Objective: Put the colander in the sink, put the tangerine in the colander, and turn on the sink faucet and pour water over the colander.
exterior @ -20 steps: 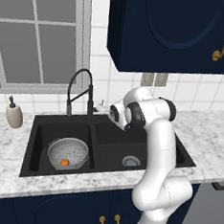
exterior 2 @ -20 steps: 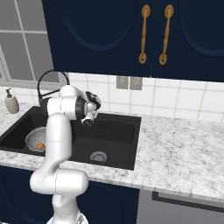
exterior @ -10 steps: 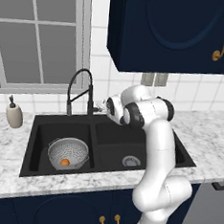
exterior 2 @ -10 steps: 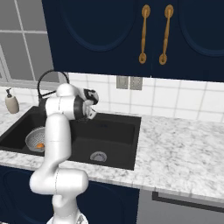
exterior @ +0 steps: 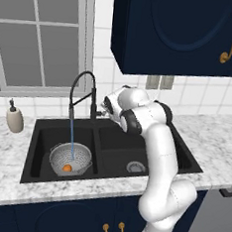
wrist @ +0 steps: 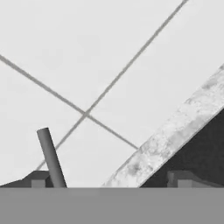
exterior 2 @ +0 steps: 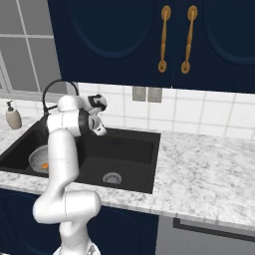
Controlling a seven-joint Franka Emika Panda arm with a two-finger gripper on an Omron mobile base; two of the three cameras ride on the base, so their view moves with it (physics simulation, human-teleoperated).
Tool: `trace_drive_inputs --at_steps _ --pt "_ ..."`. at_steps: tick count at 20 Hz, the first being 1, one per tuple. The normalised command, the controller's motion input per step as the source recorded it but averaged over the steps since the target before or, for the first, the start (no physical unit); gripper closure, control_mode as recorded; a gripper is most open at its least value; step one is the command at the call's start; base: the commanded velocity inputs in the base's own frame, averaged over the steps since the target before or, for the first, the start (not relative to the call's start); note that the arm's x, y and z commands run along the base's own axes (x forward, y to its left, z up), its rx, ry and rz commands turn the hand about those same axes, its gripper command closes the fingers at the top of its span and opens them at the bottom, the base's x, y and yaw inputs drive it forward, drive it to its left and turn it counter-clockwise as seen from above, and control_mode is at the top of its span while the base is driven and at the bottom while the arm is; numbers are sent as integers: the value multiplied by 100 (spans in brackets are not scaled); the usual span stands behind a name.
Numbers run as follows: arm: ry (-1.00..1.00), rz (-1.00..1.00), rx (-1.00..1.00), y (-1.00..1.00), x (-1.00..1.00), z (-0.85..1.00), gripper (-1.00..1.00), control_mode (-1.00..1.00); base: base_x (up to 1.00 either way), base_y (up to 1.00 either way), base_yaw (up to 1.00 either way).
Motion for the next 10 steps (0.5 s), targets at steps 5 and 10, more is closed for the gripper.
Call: trace_drive_inputs --at_steps 5,10 --pt "14 -13 32 -100 6 0 -100 -100 0 0 0" --pt "0 -6 18 -58 0 0 -100 -100 0 0 0"
